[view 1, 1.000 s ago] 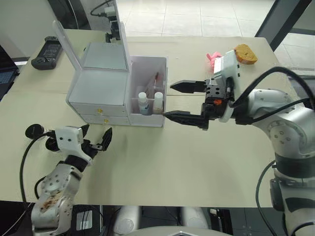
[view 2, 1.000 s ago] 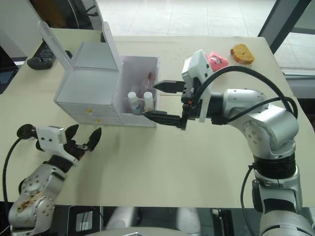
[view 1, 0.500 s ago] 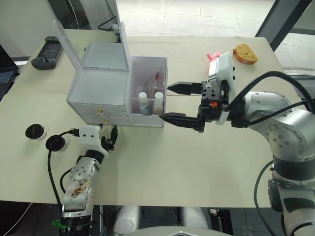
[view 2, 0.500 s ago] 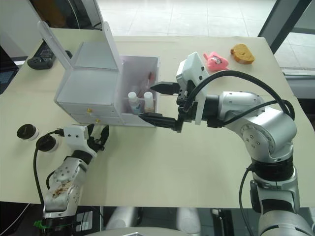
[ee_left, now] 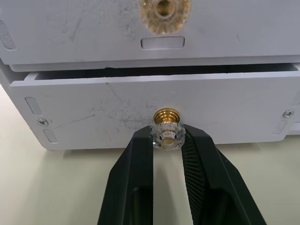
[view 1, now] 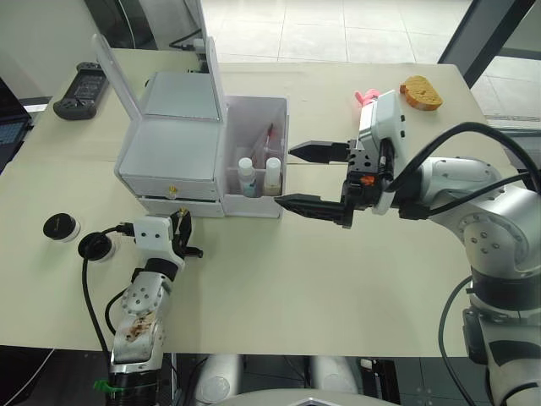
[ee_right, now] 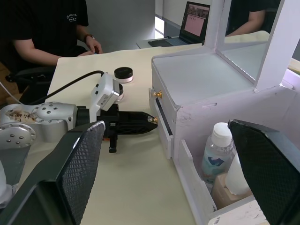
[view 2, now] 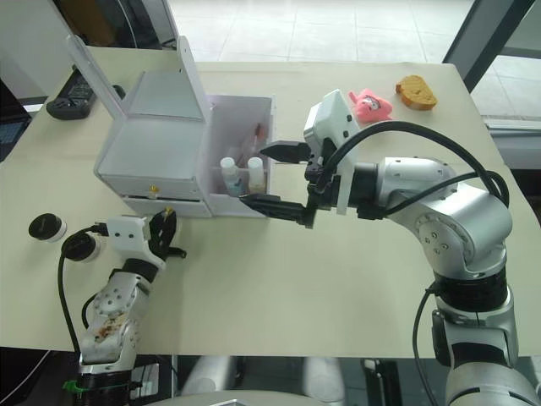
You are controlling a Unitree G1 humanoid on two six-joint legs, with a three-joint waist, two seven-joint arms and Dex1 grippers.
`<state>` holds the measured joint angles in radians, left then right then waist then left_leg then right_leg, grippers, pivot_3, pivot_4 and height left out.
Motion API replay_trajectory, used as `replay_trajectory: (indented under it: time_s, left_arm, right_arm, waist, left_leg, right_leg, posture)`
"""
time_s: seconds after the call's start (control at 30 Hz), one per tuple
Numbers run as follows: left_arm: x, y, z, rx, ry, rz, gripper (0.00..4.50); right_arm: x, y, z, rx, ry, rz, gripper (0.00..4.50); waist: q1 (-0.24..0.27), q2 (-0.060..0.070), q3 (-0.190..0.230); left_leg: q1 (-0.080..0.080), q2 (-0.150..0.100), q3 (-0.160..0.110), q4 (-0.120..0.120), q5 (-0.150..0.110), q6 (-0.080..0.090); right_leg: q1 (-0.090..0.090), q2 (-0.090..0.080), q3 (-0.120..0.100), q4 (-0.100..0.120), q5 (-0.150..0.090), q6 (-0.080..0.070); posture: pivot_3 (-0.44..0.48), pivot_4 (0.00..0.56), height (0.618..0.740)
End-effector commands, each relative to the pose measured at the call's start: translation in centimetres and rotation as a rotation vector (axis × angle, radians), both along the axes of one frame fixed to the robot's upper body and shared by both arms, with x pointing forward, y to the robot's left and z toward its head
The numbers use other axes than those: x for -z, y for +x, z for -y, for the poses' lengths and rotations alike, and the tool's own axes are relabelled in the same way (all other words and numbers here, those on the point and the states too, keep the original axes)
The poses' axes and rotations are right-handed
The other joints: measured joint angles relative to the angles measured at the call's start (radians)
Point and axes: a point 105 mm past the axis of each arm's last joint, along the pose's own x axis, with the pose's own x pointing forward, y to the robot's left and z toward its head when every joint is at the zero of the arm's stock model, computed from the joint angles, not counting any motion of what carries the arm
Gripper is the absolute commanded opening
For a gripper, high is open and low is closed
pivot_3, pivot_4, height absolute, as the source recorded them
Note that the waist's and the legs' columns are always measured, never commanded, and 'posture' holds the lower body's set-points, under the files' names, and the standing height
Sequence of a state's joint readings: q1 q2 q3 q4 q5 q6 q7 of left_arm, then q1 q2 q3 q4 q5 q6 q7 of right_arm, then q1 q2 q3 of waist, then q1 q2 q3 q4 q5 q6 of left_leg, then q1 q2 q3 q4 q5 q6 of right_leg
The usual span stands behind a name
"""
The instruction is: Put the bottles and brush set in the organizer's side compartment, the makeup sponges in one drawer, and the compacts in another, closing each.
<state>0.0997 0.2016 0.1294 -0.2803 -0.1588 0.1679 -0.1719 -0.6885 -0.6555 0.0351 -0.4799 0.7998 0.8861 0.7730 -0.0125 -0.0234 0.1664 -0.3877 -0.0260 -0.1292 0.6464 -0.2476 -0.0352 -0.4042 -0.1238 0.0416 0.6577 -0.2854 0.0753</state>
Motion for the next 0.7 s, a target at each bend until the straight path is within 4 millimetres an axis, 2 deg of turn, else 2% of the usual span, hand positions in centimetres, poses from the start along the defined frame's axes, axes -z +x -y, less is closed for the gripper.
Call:
replay_trajectory:
  time_s: [0.03,0.37,0.53,0.7]
  left_arm:
    - [-1.9,-1.4,0.6,0.030,0.005,0.087,0.56]
    - [-2.3,-8.4,0.5,0.063,-0.004,0.041,0.56]
    - [-1.6,-10.2,-0.1,0.051,-0.003,-0.012,0.56]
    - [-1.3,-10.3,0.1,0.069,-0.007,-0.028,0.56]
  right_arm:
    - [-0.5,-0.3,-0.1,-0.018,-0.007,0.031,4.50]
    - [-0.3,-0.4,-0.4,-0.062,-0.018,0.008,4.50]
    - [-0.3,-0.4,-0.5,-0.087,-0.025,-0.001,4.50]
    - [-0.4,-0.4,-0.5,-0.101,-0.031,-0.003,4.50]
  waist:
    - [0.000,0.000,0.000]
    - [0.000,0.000,0.000]
    - [-0.001,0.000,0.000]
    - [-0.002,0.000,0.000]
  left_leg:
    - [0.000,0.000,0.000,0.000,0.000,0.000]
    - [-0.001,0.000,0.001,-0.001,0.000,0.000]
    - [-0.001,0.000,0.001,-0.001,0.000,0.000]
    - [-0.001,0.001,0.001,-0.001,0.000,0.001]
  right_leg:
    - [0.000,0.000,0.000,0.000,0.000,0.000]
    - [0.001,0.000,0.000,-0.003,0.000,0.000]
    - [0.000,0.000,0.000,-0.003,0.000,0.000]
    - [0.000,0.000,0.000,-0.003,0.000,0.000]
  posture:
    - [0.000,0.150,0.740]
    - [0.000,0.150,0.740]
    - [0.000,0.150,0.740]
    - [0.000,0.150,0.740]
